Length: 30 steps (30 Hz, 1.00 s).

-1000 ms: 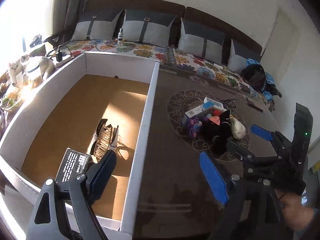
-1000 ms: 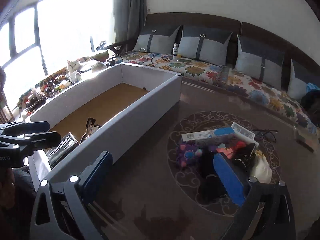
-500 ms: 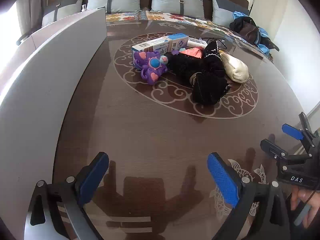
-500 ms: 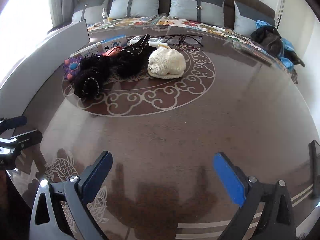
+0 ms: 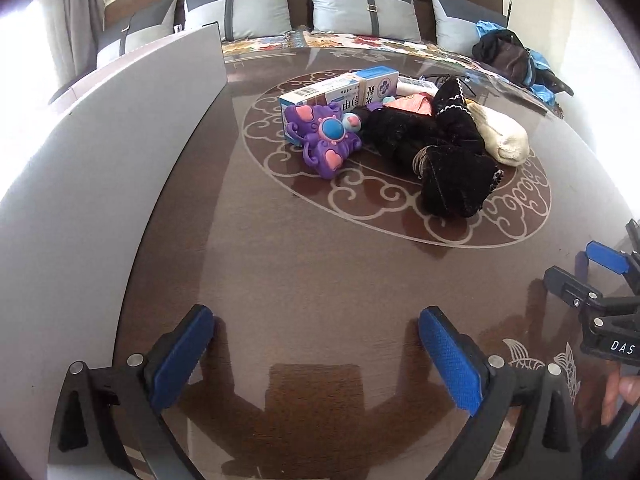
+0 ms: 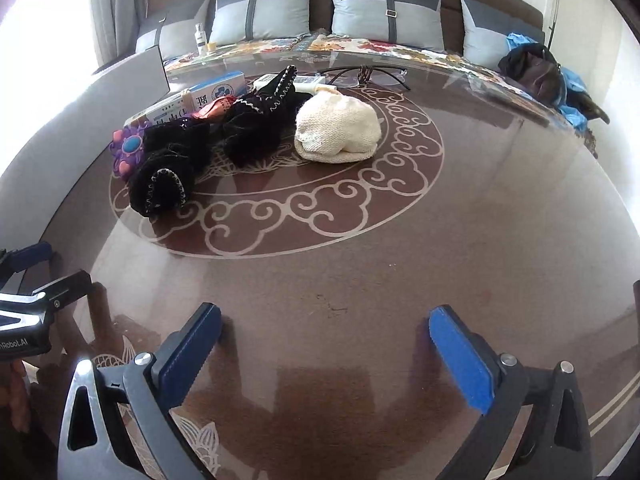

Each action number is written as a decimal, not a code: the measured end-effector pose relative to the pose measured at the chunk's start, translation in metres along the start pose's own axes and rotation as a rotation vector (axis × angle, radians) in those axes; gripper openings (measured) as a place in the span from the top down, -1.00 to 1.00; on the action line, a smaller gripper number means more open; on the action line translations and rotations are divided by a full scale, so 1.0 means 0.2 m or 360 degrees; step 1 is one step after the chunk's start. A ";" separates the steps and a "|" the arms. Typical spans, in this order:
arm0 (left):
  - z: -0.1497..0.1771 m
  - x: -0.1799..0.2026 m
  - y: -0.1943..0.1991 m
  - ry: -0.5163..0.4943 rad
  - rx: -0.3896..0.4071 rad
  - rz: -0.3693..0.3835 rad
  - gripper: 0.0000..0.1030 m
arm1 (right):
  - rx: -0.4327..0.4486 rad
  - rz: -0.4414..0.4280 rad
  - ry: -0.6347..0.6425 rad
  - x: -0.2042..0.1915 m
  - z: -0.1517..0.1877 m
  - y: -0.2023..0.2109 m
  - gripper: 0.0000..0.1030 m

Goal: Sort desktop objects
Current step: 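Move the right tool to the cream knit pouch and grasp it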

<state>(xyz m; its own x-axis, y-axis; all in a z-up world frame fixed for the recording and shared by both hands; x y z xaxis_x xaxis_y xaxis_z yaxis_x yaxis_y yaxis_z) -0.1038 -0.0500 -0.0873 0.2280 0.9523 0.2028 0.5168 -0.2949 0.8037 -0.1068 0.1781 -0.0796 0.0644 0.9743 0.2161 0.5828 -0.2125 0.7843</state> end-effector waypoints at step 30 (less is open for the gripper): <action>-0.01 -0.01 -0.01 0.0016 0.0020 -0.0014 -1.00 | 0.0005 -0.0001 0.0000 0.00 -0.01 0.00 -1.00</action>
Point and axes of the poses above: each gripper's, at about its wrist camera, not at the fingertips, and y roughly against the way its jaws point, x to its right, z to its underside, the point moved 4 cm from there along -y, roughly the way its jaws point, and after that the axes turned 14 degrees about z, right-handed, at the moved point
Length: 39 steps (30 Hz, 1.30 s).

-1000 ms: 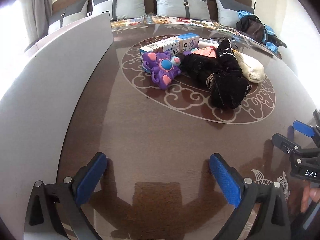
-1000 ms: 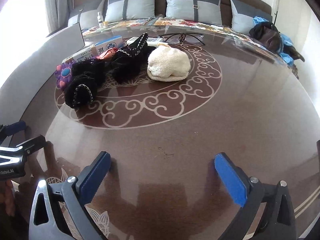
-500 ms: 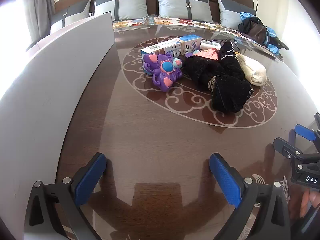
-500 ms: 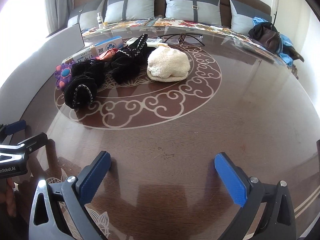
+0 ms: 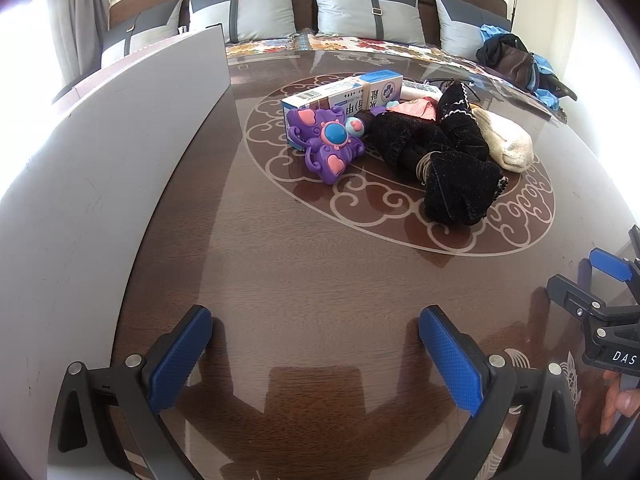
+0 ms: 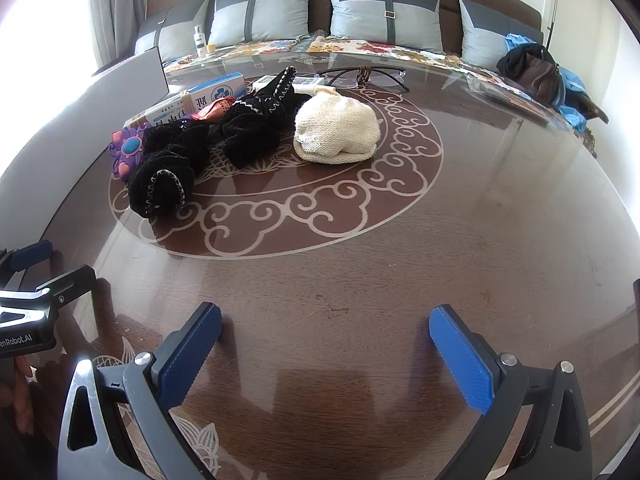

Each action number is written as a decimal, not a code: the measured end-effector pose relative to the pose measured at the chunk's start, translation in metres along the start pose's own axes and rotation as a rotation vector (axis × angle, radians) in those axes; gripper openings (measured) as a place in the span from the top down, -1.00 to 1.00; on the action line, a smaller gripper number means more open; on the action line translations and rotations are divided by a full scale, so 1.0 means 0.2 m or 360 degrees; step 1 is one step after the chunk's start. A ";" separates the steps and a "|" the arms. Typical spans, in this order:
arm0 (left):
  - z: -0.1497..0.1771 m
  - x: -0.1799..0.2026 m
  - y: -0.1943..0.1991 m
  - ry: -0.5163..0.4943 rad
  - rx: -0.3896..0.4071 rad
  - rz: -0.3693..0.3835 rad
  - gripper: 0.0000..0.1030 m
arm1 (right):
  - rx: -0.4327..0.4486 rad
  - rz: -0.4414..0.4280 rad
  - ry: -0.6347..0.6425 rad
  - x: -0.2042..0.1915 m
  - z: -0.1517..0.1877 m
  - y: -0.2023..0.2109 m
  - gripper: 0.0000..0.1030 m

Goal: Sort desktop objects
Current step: 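Move the right tool to the cream knit pouch and grasp it, then grasp the black velvet scrunchie with the left tool while the right tool holds the pouch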

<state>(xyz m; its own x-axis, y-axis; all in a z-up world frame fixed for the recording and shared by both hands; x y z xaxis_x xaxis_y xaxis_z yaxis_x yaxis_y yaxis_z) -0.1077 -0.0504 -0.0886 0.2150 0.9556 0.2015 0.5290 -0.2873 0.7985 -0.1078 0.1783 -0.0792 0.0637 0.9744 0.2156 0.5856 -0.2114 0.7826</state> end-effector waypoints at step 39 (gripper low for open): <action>-0.06 0.08 0.08 -0.0054 0.0038 0.0302 -1.00 | -0.0008 -0.0124 0.0148 0.16 0.09 0.13 -0.02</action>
Point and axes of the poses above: each gripper's, at about its wrist camera, not at the fingertips, and y roughly against the way its jaws point, x to its right, z to its underside, the point moved 4 cm from there along -y, roughly the way its jaws point, and after that the axes turned 14 degrees about z, right-handed, at the moved point
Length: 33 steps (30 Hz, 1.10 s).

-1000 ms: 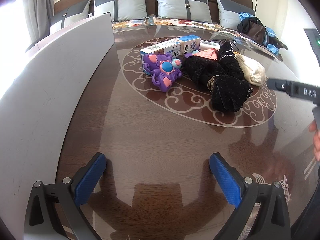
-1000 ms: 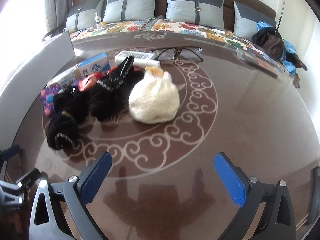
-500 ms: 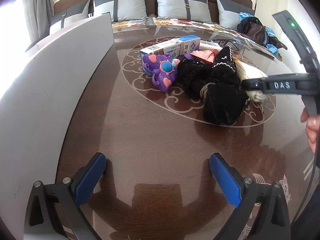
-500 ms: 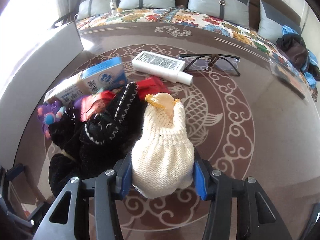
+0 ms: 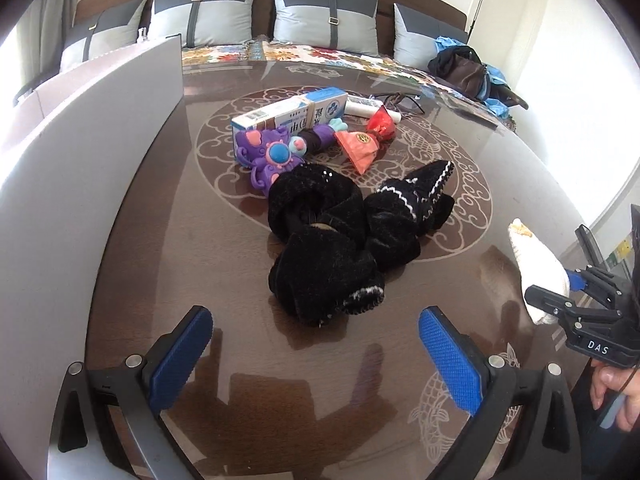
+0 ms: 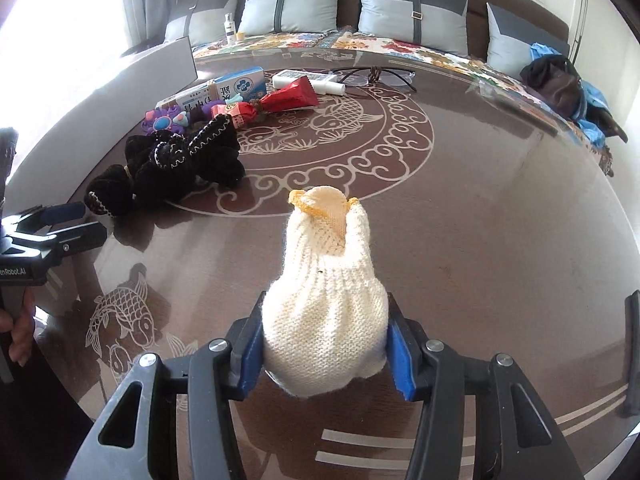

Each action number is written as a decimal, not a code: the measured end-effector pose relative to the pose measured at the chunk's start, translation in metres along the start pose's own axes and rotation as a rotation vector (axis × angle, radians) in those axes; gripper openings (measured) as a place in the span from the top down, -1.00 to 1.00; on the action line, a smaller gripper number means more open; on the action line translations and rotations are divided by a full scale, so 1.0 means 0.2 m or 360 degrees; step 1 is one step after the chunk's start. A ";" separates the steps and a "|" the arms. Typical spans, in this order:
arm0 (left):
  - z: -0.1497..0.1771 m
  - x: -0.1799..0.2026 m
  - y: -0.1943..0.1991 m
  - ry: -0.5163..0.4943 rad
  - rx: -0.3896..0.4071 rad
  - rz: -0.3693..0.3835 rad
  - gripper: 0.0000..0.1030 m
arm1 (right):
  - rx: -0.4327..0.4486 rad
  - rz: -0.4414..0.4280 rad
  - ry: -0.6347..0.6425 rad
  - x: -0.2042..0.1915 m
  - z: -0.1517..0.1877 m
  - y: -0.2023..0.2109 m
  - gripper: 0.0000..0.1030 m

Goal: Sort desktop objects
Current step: 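Grasp the black velvet scrunchie with the left tool while the right tool holds the pouch, then carry the scrunchie in the left tool and the pouch in the right tool to the bin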

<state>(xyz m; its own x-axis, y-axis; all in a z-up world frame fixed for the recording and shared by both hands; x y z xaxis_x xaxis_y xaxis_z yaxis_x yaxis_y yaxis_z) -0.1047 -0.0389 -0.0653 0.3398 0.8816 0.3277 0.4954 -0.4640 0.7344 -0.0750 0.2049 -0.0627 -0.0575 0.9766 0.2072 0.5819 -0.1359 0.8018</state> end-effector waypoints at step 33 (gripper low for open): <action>0.10 0.01 0.04 -0.0055 -0.0199 -0.0092 0.35 | -0.0252 -0.0013 0.0151 -0.03 -0.08 -0.06 0.00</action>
Point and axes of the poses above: each gripper's, at about its wrist camera, not at the fingertips, and y roughly against the way its jaws point, x to its right, z to its underside, the point moved 4 cm from there along -y, roughly the way its jaws point, and after that the axes turned 14 degrees about z, right-handed, at the moved point
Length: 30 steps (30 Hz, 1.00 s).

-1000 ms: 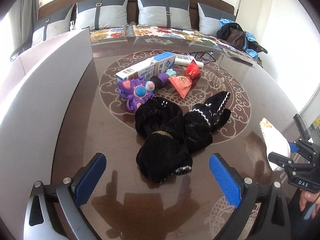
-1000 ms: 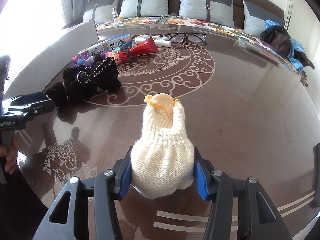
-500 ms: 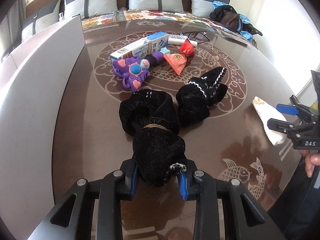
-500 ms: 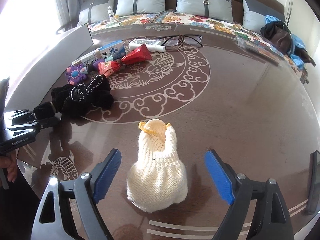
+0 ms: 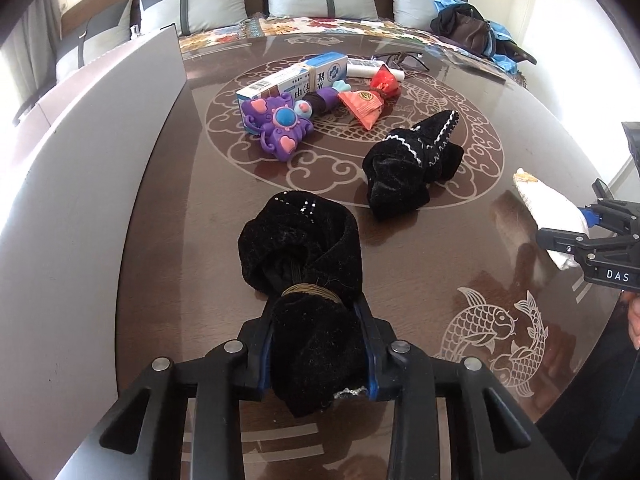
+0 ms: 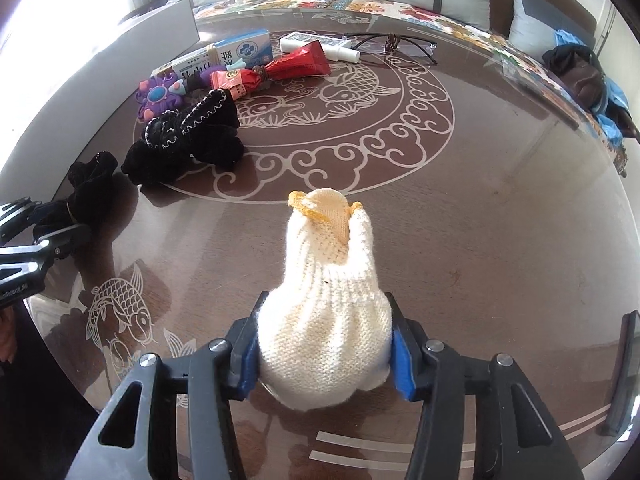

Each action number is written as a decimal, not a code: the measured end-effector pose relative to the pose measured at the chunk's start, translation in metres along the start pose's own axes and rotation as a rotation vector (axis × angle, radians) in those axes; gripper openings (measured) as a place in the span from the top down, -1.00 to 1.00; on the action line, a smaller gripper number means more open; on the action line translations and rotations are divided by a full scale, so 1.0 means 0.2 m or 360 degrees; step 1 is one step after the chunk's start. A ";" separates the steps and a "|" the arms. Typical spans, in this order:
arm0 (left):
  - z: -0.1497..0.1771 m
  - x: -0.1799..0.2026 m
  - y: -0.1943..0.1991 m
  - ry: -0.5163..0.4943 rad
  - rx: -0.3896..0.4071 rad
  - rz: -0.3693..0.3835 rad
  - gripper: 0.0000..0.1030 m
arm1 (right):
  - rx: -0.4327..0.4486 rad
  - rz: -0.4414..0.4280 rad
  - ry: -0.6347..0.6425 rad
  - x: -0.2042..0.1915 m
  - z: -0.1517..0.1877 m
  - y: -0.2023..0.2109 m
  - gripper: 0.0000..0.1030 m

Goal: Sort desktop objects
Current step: 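Carry the scrunchie in the left tool and the pouch in the right tool to the bin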

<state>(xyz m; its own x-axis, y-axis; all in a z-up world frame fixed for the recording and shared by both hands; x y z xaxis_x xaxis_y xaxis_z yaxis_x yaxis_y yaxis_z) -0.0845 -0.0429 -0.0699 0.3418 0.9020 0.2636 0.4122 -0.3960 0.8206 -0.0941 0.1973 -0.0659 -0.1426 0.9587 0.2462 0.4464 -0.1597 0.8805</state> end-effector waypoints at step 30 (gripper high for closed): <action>0.14 -1.34 0.83 0.0703 0.0165 -0.0392 0.11 | 0.0367 -0.0784 0.0663 -1.87 -0.60 0.79 -0.03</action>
<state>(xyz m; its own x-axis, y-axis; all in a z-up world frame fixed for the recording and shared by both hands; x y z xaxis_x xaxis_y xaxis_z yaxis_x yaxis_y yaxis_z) -0.0843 -0.3547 -0.0192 -0.1558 0.9484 0.2763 0.5246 -0.1576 0.8367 -0.0761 -0.2137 0.0295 -0.6845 0.7288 0.0149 0.4125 0.3704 0.8323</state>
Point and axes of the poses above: each gripper's, at about its wrist camera, not at the fingertips, and y roughly against the way its jaws point, x to its right, z to its underside, the point moved 4 cm from there along -y, roughly the way its jaws point, and after that the axes turned 14 degrees about z, right-handed, at the moved point
